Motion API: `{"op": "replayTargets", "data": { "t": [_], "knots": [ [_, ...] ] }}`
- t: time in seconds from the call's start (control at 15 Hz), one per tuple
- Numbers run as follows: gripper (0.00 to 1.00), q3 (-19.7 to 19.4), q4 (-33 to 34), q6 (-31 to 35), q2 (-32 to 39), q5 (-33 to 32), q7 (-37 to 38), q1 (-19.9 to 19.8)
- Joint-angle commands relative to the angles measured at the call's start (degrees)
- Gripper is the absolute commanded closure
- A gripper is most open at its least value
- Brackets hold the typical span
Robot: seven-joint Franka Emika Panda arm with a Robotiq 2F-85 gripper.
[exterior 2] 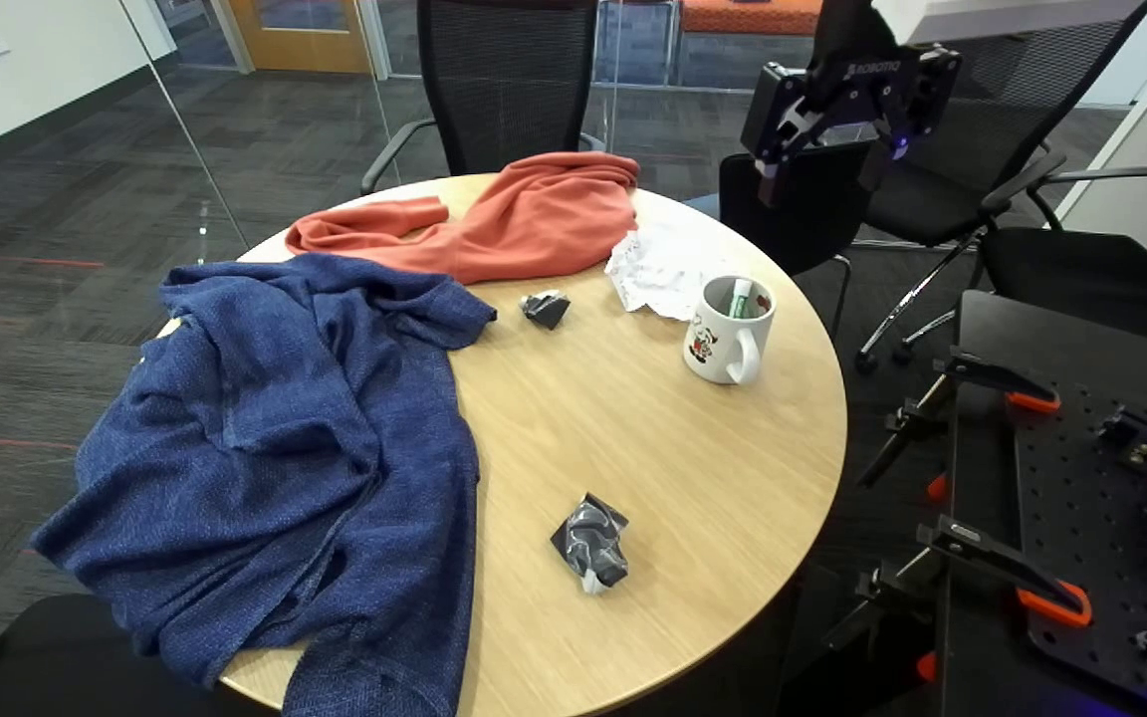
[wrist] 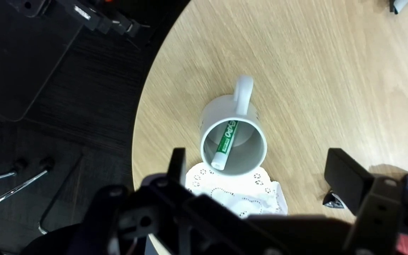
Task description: Remove the marker from the mug cup
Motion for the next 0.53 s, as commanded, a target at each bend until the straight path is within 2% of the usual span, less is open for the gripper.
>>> {"op": "replayTargets", "data": {
  "t": [0.0, 0.27, 0.47],
  "knots": [
    [0.00, -1.4, 0.8, 4.7, 5.5, 1.1, 1.1, 0.3],
    [0.00, -3.0, 0.8, 12.6, 11.1, 2.3, 2.2, 0.7],
    [0.00, -4.2, 1.3, 17.2, 15.3, 0.5, 5.9, 1.1]
  ]
}}
